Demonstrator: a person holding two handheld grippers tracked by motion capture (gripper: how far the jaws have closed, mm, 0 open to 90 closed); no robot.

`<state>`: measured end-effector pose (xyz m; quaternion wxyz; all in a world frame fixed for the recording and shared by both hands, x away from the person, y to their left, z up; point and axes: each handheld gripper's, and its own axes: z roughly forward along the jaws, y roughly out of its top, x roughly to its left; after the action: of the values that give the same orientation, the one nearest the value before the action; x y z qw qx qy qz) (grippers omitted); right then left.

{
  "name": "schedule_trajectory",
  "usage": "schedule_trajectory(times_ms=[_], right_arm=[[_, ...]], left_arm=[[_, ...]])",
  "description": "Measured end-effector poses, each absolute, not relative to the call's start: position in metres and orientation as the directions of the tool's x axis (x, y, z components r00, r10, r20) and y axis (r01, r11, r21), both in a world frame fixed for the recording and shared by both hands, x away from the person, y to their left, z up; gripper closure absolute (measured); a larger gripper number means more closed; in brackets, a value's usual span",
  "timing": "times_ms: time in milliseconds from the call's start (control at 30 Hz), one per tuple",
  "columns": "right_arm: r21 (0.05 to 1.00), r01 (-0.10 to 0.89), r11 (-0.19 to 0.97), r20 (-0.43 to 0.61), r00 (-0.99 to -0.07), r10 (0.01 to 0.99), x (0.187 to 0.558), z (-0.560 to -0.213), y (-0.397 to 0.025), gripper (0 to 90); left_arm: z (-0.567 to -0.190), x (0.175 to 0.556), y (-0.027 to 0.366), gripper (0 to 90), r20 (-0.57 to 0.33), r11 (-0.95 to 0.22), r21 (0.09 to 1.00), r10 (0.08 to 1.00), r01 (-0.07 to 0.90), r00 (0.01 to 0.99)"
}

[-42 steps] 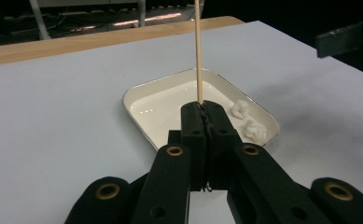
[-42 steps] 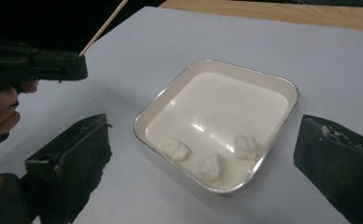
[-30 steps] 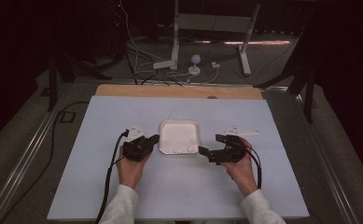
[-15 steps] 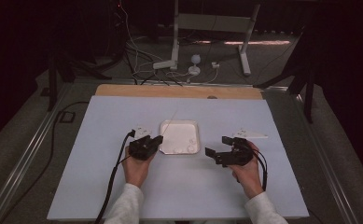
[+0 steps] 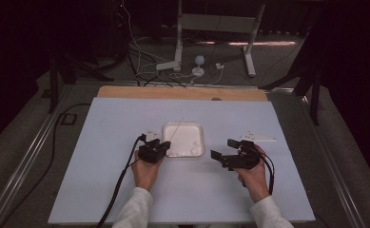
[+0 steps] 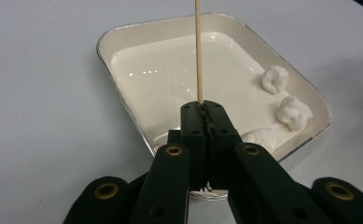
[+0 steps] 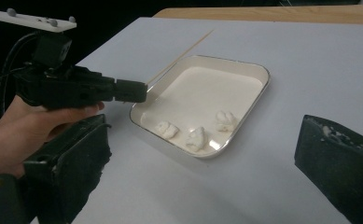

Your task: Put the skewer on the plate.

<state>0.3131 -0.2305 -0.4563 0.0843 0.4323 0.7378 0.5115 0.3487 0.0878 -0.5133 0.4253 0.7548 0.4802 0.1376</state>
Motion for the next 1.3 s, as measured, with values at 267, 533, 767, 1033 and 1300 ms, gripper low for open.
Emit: schedule_trajectory(times_ms=[267, 533, 767, 1033, 1300], right_arm=[[0.824, 0.557, 0.104, 0.323, -0.612, 0.722, 0.313, -0.457, -0.231, 2.8], [0.825, 0.556, 0.105, 0.320, -0.611, 0.724, 0.312, -0.458, -0.233, 2.8], [0.830, 0.543, 0.126, 0.290, -0.615, 0.734, 0.310, -0.458, -0.235, 2.5], [0.842, 0.519, 0.149, 0.250, -0.619, 0.745, 0.307, -0.456, -0.239, 2.2], [0.859, 0.479, 0.180, 0.191, -0.627, 0.755, 0.300, -0.456, -0.249, 1.7]], left_arm=[[-0.518, 0.351, 0.082, 73.4, -0.212, -0.167, 0.768, 0.844, 0.619, 0.492], [-0.508, 0.347, 0.085, 41.7, -0.265, -0.125, 0.798, 0.805, 0.590, 0.530], [-0.483, 0.337, 0.105, 18.5, -0.306, -0.060, 0.842, 0.766, 0.536, 0.566], [-0.455, 0.318, 0.140, 9.2, -0.300, -0.021, 0.878, 0.754, 0.479, 0.584], [-0.447, 0.300, 0.162, 2.4, -0.237, -0.071, 0.896, 0.759, 0.438, 0.607]])
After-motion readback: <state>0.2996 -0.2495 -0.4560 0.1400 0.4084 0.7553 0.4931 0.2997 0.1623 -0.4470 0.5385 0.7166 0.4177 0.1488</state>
